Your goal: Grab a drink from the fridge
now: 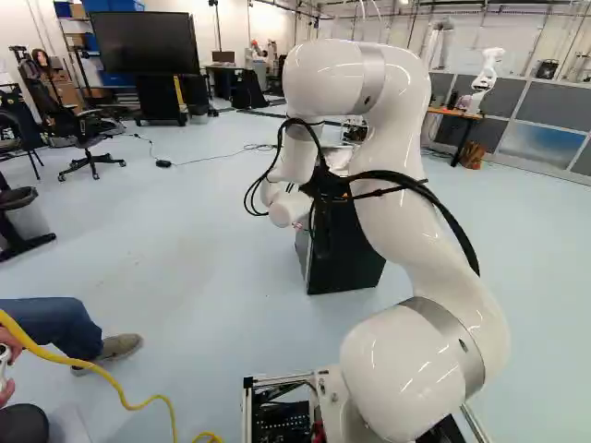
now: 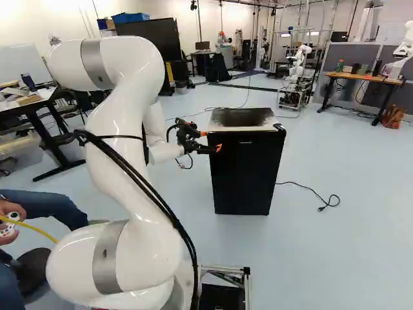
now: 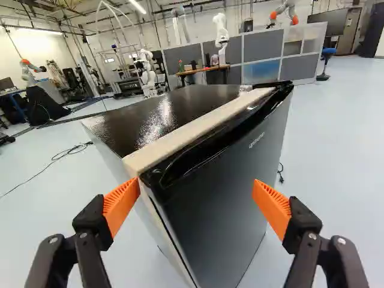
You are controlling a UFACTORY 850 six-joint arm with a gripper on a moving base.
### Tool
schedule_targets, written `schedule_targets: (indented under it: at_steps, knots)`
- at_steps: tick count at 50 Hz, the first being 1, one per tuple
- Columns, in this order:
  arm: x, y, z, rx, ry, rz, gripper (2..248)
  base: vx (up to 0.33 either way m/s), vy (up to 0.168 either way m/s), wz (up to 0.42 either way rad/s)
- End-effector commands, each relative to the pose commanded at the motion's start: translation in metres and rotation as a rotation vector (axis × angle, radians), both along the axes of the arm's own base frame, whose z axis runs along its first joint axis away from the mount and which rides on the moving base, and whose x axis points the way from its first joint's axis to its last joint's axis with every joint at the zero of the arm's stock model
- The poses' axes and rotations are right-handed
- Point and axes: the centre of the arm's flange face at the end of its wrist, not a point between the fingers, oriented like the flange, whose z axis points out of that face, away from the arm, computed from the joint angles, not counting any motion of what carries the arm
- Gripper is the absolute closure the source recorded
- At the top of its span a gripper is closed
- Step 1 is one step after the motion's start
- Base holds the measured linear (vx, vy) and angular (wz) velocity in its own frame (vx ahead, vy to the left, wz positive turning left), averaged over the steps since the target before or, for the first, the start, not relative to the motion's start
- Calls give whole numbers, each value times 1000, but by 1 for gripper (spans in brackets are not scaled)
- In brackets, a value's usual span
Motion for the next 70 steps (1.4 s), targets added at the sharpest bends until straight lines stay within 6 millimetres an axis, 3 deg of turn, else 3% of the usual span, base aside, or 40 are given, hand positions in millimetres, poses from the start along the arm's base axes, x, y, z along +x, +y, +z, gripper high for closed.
schedule_targets:
  at_steps: [34,70]
  knots:
    - [-17,-7,1,4,18,-46,3,0,0,0]
    - [-82,-16,7,-10,87,-75,3,0,0,-2]
